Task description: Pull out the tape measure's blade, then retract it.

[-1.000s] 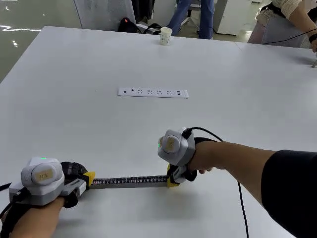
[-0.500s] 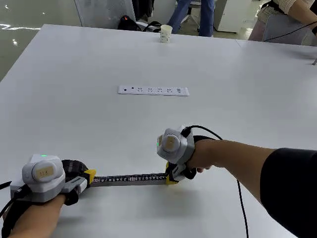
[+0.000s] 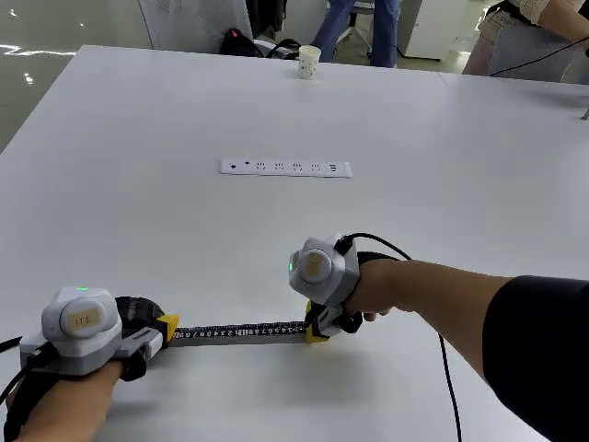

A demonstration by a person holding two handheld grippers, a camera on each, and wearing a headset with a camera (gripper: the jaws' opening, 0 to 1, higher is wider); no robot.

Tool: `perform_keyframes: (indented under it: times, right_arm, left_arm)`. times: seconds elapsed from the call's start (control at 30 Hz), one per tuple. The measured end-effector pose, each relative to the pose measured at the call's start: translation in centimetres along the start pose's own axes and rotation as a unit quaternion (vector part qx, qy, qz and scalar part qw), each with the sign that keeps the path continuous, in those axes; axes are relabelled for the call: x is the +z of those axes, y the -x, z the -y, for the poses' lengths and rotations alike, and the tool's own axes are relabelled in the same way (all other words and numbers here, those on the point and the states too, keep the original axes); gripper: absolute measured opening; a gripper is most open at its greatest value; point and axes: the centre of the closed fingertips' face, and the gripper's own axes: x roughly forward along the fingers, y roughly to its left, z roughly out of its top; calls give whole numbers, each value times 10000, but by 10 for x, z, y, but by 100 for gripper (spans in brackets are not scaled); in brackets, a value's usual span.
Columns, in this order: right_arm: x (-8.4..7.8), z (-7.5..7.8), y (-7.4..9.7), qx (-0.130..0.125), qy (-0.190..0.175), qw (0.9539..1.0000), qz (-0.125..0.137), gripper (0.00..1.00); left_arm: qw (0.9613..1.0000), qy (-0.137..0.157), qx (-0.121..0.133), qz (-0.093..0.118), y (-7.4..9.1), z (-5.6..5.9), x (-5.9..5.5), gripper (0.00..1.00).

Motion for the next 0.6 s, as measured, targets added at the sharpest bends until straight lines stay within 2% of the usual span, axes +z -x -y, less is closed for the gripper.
perform_keyframes:
  times: [0.6]
  right_arm:
    - [4, -1, -2, -26, 94, 9999, -105, 11]
  left_arm:
    - [10000, -7, -16, -8, 1, 1, -2, 63]
